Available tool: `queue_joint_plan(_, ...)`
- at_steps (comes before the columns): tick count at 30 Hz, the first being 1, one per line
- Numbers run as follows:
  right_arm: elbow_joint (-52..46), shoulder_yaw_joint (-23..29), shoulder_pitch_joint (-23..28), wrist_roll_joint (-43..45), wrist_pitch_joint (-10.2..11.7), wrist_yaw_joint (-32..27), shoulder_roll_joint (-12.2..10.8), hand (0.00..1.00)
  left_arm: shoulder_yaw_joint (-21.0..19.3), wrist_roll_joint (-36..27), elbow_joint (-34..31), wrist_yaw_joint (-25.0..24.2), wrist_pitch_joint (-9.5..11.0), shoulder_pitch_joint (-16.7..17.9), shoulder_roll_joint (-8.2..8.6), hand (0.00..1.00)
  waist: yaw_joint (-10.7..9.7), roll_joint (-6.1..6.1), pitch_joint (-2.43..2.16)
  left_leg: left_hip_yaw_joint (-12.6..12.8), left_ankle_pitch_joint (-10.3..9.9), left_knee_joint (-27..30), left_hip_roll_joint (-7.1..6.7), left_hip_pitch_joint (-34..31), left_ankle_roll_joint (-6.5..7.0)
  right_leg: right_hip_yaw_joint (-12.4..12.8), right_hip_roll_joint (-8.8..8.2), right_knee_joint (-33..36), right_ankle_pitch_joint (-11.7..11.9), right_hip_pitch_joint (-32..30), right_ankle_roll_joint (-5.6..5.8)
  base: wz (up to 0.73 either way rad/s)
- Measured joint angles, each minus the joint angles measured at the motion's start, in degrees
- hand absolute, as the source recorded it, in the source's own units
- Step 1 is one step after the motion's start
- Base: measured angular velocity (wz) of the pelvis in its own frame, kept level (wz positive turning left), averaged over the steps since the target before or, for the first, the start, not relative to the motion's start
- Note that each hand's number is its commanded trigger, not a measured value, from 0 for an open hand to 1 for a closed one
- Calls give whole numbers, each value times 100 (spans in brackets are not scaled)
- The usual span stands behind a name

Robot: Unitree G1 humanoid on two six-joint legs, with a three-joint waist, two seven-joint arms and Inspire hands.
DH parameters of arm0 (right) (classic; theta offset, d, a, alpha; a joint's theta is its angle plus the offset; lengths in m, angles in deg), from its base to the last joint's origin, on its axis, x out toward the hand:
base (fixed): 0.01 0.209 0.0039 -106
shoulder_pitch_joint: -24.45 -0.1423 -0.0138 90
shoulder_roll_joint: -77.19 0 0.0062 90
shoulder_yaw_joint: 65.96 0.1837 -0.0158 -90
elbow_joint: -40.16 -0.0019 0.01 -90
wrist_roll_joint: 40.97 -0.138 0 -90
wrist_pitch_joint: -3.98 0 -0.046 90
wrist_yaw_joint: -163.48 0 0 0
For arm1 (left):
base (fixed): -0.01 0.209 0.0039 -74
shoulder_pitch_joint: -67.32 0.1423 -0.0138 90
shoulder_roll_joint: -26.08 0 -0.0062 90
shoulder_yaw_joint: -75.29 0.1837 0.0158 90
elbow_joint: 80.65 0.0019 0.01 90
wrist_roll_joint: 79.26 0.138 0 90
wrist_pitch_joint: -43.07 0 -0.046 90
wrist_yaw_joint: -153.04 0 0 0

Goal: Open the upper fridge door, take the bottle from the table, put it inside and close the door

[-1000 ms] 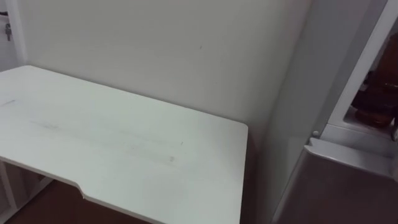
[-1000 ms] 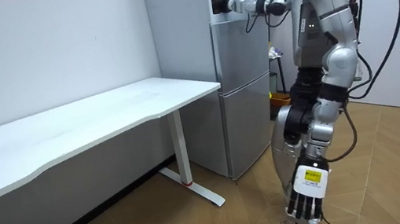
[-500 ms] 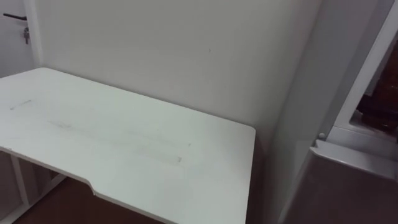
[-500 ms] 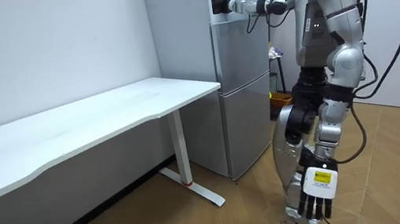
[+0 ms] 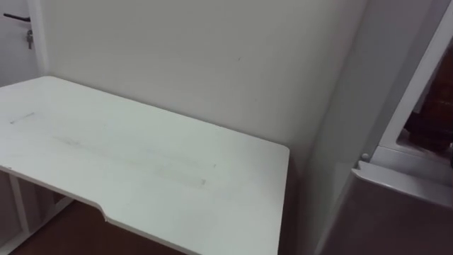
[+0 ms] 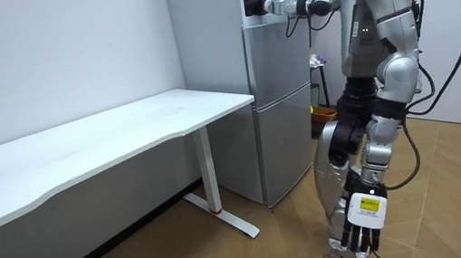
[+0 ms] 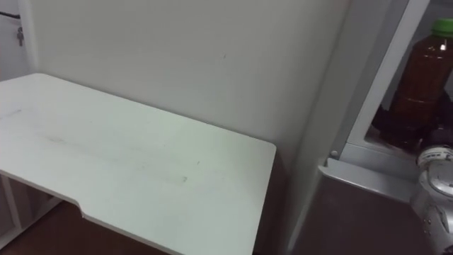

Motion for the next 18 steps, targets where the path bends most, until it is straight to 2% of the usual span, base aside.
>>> queue_joint_plan(9,-147,2,10,-315,7,224,-6,0,50,-105,24,8,110,-185,0,0,-65,27,-5,58,-19,4,21,4,-9,100,41,-18,10,11,-4,-2)
queue_joint_plan(16,-547,5,160,-397,18,362,-6,0,30,-105,43,165,109,-120,40,0,-185,163,10,71,-24,-27,38,85,-15,131,58,-10,21,73,-13,0)
queue_joint_plan(18,-781,14,309,-403,17,385,-6,0,29,-109,44,192,109,-86,40,0,-200,189,-10,72,-24,-38,41,93,-16,138,62,-12,20,76,-13,0)
